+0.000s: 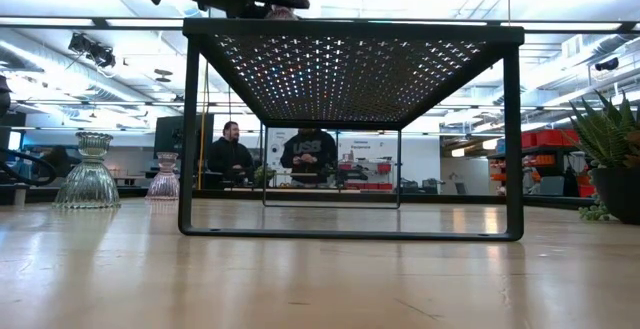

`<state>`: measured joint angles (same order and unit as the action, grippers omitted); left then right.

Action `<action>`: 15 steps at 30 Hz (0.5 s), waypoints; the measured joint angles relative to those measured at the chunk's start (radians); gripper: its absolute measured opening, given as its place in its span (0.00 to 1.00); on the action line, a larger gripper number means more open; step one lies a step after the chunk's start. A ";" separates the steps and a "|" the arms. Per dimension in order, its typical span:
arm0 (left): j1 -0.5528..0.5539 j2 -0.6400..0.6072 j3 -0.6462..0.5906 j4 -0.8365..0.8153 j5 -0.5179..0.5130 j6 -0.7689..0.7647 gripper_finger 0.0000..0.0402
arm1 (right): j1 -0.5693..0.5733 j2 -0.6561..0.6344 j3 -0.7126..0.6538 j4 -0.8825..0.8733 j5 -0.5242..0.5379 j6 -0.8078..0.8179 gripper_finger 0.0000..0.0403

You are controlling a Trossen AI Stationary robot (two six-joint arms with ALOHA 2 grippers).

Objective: Pick & Place candle stick holders
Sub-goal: Put the right pink candle holder on the shelf

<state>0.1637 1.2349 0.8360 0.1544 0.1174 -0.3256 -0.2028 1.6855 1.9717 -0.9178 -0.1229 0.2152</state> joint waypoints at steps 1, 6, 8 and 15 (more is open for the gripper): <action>0.004 0.000 0.000 0.000 0.001 0.001 0.32 | -0.006 -0.009 0.000 -0.009 0.014 -0.010 0.41; 0.018 0.000 0.000 0.003 -0.001 0.028 0.32 | -0.033 -0.053 0.000 -0.085 0.071 -0.025 0.37; 0.020 0.000 0.000 0.003 -0.001 0.037 0.32 | -0.041 -0.073 0.000 -0.131 0.088 -0.025 0.36; 0.017 0.010 0.000 0.006 -0.040 0.126 0.32 | -0.062 -0.102 0.000 -0.298 0.183 -0.025 0.34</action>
<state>0.1806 1.2445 0.8360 0.1608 0.0771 -0.1996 -0.2650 1.5838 1.9717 -1.2159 0.0599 0.1905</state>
